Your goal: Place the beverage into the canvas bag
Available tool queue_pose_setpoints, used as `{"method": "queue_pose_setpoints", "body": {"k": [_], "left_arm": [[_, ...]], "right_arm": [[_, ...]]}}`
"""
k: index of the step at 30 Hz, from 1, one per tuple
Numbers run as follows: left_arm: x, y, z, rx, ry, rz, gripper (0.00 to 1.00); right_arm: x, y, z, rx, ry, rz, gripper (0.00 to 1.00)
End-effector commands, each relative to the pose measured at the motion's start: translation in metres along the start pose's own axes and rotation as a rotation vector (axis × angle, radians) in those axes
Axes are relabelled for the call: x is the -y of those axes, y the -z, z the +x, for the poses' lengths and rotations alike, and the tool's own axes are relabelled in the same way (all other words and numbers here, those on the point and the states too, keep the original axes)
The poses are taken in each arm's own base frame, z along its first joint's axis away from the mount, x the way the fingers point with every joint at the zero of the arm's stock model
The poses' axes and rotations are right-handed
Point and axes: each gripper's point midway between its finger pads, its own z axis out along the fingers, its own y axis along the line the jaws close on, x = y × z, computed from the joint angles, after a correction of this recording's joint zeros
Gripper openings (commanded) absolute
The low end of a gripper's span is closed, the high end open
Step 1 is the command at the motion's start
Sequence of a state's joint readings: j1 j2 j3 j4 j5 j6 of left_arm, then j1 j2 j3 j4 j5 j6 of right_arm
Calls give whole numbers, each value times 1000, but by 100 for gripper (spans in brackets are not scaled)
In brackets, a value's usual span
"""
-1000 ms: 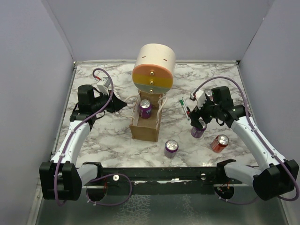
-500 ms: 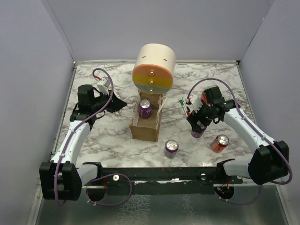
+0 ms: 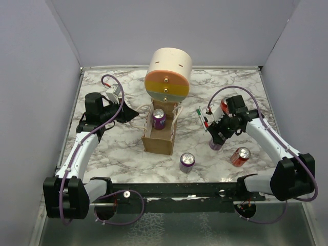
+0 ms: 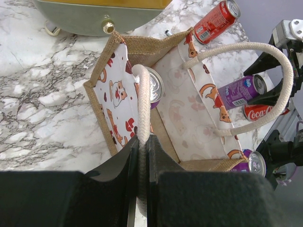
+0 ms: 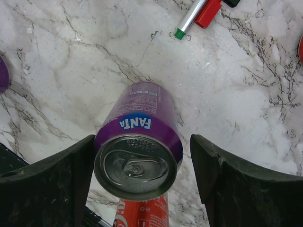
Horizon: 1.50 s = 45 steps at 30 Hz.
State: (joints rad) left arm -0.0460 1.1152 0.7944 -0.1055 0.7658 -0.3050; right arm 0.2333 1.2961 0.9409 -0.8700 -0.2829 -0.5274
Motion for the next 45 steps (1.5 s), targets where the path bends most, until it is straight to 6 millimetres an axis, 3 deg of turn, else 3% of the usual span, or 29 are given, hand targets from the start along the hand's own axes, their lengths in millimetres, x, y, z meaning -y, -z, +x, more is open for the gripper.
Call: {"method": "queue_pose_setpoints", "body": {"k": [1,6,11,25,35,39,45], "left_arm": [[-4,-2,-1,7,-1,-14,0],[-4,-2,-1,8,-3,-16,0],[-4,-2,-1,8,-1,-14,0],[-3,-2,-3,11,-2,-9,0],[-4,-3,-1,7,-7,-11,0],[-6,-3,0,7,-14,-16,0],[-8,-5,2,0,-16,-19,0]], "right_arm": [[-2,2,-3,32,6,-21,75],[-2,0,-4,35,2,-33,64],[1,11,-19,85,11,-15,48],[17,83,-105,310,63,51,2],[25,147,-196,541,140,60,1],[11,167,-231,634,207,14,1],[-21,171,-277,693,323,-18,1]]}}
